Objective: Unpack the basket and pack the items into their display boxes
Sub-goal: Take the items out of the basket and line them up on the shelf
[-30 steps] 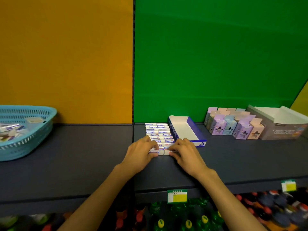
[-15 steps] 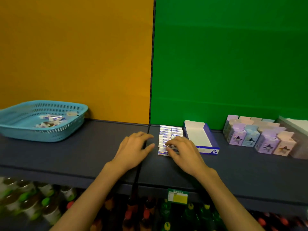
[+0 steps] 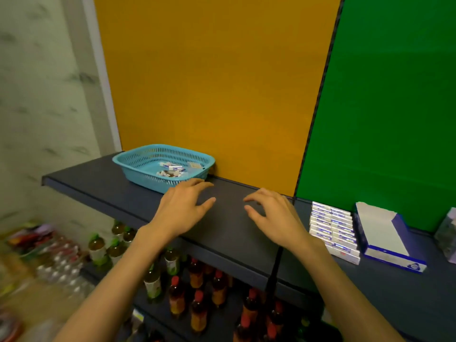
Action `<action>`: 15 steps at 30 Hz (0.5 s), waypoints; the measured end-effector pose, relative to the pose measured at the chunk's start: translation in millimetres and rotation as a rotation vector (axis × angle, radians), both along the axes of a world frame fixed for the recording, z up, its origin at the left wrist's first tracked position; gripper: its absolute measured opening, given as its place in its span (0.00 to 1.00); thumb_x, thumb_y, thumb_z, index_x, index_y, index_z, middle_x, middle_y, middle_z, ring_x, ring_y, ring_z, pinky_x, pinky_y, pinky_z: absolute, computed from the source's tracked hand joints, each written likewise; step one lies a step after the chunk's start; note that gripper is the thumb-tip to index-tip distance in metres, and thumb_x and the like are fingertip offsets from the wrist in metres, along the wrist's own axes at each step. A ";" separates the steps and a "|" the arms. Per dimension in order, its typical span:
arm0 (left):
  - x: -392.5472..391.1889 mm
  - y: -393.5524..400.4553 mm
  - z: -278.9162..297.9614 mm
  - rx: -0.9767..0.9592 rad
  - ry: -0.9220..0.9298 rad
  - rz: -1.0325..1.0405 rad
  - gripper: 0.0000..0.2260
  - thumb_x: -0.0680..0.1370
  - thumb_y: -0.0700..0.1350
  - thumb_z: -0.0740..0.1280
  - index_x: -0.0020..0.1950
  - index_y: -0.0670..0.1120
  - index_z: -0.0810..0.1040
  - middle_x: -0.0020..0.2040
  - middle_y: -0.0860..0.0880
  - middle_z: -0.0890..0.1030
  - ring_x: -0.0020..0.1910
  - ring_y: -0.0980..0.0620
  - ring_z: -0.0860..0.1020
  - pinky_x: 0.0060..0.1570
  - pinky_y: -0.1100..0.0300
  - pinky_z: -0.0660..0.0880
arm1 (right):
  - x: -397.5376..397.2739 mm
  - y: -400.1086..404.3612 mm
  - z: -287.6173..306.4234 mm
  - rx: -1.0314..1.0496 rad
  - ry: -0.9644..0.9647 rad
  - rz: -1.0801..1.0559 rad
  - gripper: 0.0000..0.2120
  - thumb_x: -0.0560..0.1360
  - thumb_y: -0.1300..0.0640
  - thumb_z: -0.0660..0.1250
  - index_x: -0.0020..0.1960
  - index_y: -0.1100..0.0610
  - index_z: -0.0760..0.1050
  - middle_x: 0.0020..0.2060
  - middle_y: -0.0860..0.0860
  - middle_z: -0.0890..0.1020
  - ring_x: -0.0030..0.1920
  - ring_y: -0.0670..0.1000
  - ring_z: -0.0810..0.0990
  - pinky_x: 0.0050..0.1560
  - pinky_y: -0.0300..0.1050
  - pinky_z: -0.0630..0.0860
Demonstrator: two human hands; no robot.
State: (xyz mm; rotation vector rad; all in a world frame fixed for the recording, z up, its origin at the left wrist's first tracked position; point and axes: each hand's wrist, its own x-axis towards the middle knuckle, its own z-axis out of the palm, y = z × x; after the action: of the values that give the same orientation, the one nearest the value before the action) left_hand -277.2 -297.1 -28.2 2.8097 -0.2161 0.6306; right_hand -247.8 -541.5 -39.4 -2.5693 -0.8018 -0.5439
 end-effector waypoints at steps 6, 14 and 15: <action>-8.1 86.3 10.1 -0.008 -0.031 0.071 0.22 0.80 0.60 0.61 0.73 0.56 0.71 0.72 0.54 0.72 0.70 0.51 0.71 0.59 0.50 0.74 | 9.9 89.8 8.7 -0.011 -0.012 0.041 0.13 0.81 0.46 0.62 0.64 0.46 0.76 0.59 0.44 0.77 0.60 0.47 0.75 0.60 0.50 0.72; 4.7 213.7 17.3 0.004 -0.014 0.079 0.22 0.81 0.61 0.61 0.73 0.57 0.71 0.71 0.55 0.73 0.69 0.51 0.71 0.58 0.49 0.75 | 30.8 207.4 22.0 -0.025 -0.039 -0.014 0.12 0.80 0.48 0.65 0.61 0.49 0.79 0.57 0.46 0.79 0.58 0.50 0.77 0.54 0.51 0.75; 7.9 228.1 18.5 0.014 -0.011 0.075 0.22 0.80 0.61 0.61 0.73 0.56 0.71 0.71 0.54 0.73 0.69 0.51 0.71 0.58 0.48 0.75 | 33.6 219.3 23.6 -0.029 -0.041 -0.025 0.12 0.80 0.48 0.65 0.61 0.49 0.79 0.56 0.46 0.79 0.57 0.50 0.78 0.53 0.51 0.75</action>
State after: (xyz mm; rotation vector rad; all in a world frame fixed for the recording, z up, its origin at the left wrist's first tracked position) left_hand -269.4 -68.9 -9.6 2.8393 -0.1174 0.6643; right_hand -214.2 -322.2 -15.8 -2.6054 -0.7975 -0.5982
